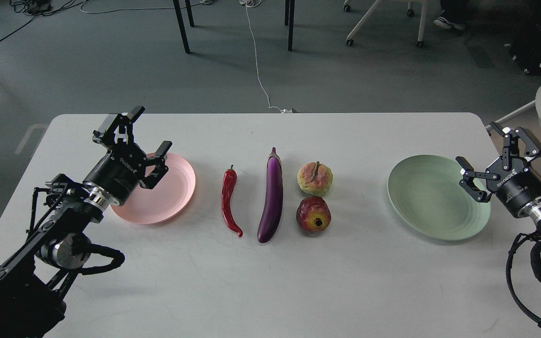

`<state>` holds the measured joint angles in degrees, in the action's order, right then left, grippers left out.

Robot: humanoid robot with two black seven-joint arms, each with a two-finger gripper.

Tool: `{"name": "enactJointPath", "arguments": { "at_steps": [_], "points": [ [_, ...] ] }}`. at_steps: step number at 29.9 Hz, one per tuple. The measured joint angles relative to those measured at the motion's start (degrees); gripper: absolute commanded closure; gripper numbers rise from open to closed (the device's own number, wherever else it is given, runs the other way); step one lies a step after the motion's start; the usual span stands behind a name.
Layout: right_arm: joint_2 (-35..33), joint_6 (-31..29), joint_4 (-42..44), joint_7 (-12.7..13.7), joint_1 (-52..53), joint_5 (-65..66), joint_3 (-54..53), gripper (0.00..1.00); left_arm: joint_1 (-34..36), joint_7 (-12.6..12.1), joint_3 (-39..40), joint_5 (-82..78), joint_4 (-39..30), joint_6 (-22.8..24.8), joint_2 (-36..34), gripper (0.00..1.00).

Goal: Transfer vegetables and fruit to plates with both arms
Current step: 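Raise the right gripper and move it over the pale apple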

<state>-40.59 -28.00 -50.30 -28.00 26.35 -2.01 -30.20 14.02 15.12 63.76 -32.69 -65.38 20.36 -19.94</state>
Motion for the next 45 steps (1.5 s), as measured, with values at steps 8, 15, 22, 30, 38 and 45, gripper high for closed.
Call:
{"name": "enactJointPath", "arguments": {
  "at_steps": [8,15,22,30,38,45],
  "points": [
    [-0.03,0.00,-0.12,0.00,0.08,0.00,0.00,0.01,0.10,-0.09,0.07,0.59,-0.04,0.15,-0.35,0.01],
    [-2.94,0.00,-2.34,0.00,2.86,5.66,0.57,0.01,0.22,-0.29,-1.04,0.15,0.50,0.18,-1.88,0.01],
    [-7.69,0.00,-7.24,0.00,13.72,22.81,2.75,0.01,-0.20,0.48,-0.84,0.69,0.13,0.41,-2.47,0.01],
    [-8.60,-0.01,-9.45,0.00,44.00,45.92,26.56,0.01,-0.03,0.53,-0.82,0.70,-0.51,0.65,-1.99,0.01],
    [3.14,-0.02,-11.17,-0.01,61.82,63.51,39.71,0.01,-0.08,1.64,-1.00,0.62,-1.34,0.59,-1.78,0.01],
    [10.46,0.00,-10.64,0.00,64.00,77.80,45.36,0.01,-0.13,1.65,-1.02,0.60,-2.18,0.31,-1.57,0.01]
  ]
}}
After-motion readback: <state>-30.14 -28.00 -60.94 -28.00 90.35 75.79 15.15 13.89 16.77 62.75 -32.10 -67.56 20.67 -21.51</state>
